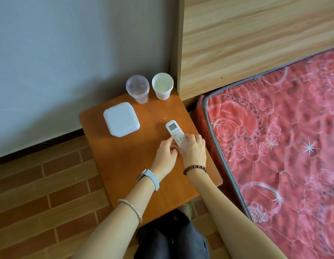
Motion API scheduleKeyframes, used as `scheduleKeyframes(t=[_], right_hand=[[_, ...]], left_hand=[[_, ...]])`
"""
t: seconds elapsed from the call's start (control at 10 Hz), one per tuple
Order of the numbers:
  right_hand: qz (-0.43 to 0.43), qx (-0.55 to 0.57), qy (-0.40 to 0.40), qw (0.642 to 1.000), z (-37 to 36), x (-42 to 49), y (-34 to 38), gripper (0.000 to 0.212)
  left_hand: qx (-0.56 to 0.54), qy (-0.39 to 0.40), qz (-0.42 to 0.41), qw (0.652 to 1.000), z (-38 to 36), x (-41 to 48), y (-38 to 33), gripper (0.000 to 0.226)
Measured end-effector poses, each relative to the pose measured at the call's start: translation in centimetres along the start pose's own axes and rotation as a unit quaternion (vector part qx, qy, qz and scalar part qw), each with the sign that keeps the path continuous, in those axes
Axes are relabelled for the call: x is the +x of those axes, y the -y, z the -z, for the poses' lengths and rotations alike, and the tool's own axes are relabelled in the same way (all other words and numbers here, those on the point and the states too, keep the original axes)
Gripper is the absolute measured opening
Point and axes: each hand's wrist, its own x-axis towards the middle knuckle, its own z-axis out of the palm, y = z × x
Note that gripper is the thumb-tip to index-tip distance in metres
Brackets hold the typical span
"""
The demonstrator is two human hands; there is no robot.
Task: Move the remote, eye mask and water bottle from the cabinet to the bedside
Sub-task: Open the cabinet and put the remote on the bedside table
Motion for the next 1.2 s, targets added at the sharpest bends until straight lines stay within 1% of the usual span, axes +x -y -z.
scheduleKeyframes(t=[0.3, 0.6, 0.7, 0.9, 1.0, 1.1, 1.2], right_hand=[[0.0, 0.005, -0.006, 1.0, 0.8, 1.5, 1.3, 0.044], [-0.001, 0.013, -0.036, 0.999, -0.9, 4.5, 0.5, 0.045], [-0.006, 0.015, -0.045, 0.999, -1.2, 4.8, 0.4, 0.044], [0.018, -0.011, -0.05, 0.999, 0.0, 3.9, 0.4, 0.047], [0.04, -0.055, -0.06, 0.996, 2.0, 2.1, 0.8, 0.039], [0.068, -0.092, -0.085, 0.99, 5.3, -0.2, 1.9, 0.032], [0.089, -0.121, -0.069, 0.986, 9.4, -3.2, 3.2, 0.026]], left_hand=[[0.021, -0.012, -0.02, 1.0, 0.1, 2.3, -0.2, 0.043], [0.034, -0.043, -0.037, 0.998, 0.5, 5.2, -1.4, 0.042], [0.036, -0.048, -0.035, 0.998, 0.3, 5.1, -1.6, 0.042], [0.062, -0.061, -0.06, 0.994, 0.6, 3.6, -2.2, 0.038], [0.109, -0.076, -0.085, 0.988, 1.4, 1.4, -3.1, 0.034], [0.188, -0.088, -0.112, 0.972, 3.0, -2.0, -5.1, 0.032], [0.286, -0.116, -0.156, 0.938, 5.5, -6.3, -8.2, 0.031]])
